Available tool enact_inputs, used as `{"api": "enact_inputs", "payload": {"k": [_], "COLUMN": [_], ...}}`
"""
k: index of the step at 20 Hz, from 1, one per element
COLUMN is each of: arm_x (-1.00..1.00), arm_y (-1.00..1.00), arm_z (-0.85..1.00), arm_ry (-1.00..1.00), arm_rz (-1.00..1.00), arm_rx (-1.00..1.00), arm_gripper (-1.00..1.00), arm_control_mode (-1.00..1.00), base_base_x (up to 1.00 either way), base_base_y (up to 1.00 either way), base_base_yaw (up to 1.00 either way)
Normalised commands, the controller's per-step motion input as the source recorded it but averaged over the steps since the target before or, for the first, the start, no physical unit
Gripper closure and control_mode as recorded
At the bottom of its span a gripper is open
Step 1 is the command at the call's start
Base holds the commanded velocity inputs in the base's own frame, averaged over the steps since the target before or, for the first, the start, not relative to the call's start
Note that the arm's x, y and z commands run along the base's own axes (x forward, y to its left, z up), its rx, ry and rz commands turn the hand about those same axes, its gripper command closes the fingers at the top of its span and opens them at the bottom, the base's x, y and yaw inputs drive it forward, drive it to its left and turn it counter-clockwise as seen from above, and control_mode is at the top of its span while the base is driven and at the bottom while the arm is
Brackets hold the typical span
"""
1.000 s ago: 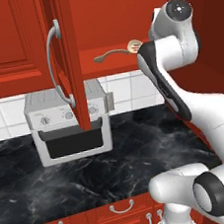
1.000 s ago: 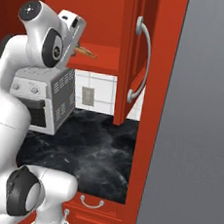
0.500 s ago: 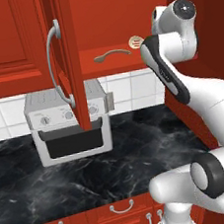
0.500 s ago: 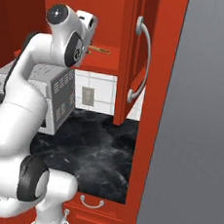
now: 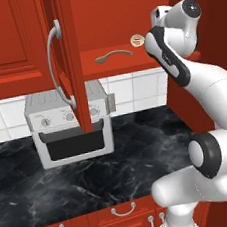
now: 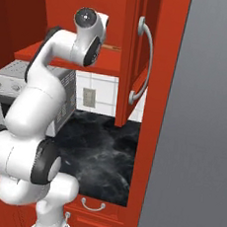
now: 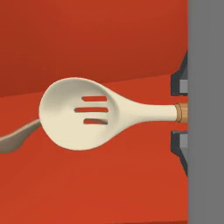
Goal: Organize the utensils by type. Pick up the wooden spoons from the counter and place them in the open cabinet. Then pick up the metallic utensils from the counter and place them in the open drawer.
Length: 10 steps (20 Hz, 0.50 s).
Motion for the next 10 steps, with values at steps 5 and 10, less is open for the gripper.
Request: {"api": "enact_inputs", "payload": {"k": [5, 10], "arm_x": [0.52, 0.35], "arm_y": [-0.09, 0.0], "arm_z": [-0.02, -0.15], "arm_ry": [0.0, 0.0], "arm_rz": [0.11, 0.07], "arm_rx": [0.0, 0.0], "arm_gripper": [1.0, 1.0], "arm_control_mode": [-1.0, -1.0], "base_base_x": [0.0, 0.0], "base_base_y": [0.0, 0.0], "base_base_yaw": [0.0, 0.0]}}
